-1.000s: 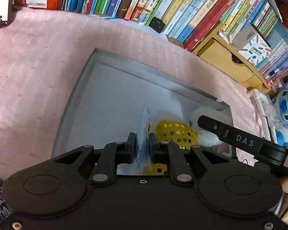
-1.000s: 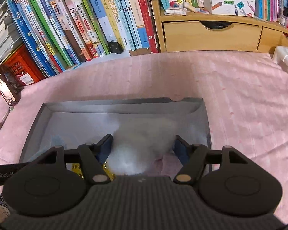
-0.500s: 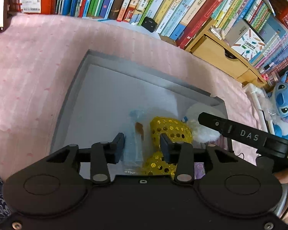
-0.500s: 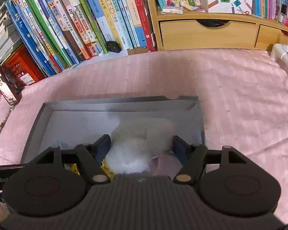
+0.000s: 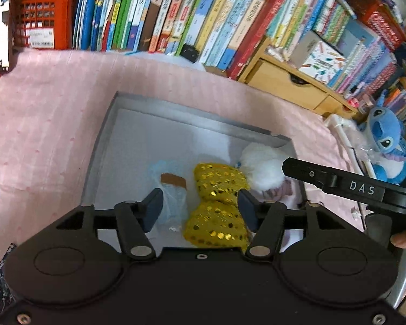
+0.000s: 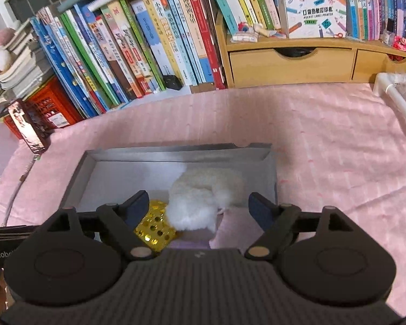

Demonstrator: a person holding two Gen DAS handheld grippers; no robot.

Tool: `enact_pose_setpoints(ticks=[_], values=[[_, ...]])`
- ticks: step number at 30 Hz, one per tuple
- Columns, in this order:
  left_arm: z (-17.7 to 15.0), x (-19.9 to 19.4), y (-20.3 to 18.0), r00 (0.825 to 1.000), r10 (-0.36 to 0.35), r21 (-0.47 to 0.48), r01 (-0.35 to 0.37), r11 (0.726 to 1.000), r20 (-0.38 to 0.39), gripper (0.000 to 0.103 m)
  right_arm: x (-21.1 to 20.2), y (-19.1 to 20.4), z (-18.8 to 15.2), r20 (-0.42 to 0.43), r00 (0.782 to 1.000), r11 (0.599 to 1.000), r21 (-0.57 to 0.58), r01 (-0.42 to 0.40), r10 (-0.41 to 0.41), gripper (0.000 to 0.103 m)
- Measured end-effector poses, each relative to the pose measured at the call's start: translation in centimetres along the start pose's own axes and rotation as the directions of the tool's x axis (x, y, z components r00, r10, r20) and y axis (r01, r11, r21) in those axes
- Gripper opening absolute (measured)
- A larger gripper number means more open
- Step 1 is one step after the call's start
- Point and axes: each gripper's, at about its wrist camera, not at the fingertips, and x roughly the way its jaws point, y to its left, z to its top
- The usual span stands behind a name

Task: Organize soft objects
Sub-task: 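Move the left tool to the white foam cube while the right tool approaches the green floral cloth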

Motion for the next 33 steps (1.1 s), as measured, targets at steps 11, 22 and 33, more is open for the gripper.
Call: enact_pose_setpoints(ticks=[11, 22, 33], values=[[-4.7, -5.7, -2.9, 0.992, -0.071, 0.151, 0.054, 0.987, 0.105, 0.071, -6.2, -0.7, -2.3, 0.069, 0.995, 0.997, -0.05, -0.063, 0.067, 0.093], [-12.5, -10.3, -4.8, 0.964, -0.154, 0.299, 0.083, 0.95, 0.219, 0.078, -10.8, -2.2, -6.5, 0.118, 0.989, 0.993, -0.095, -0.076, 0.087, 0.099], [-20.8, -13.4, -6.2, 0.913, -0.189, 0.423, 0.02, 0.906, 0.362, 0.079, -12.6, -4.6, -9.7, 0.133, 0.988, 0.995, -0.07, -0.067, 0.076, 0.102]])
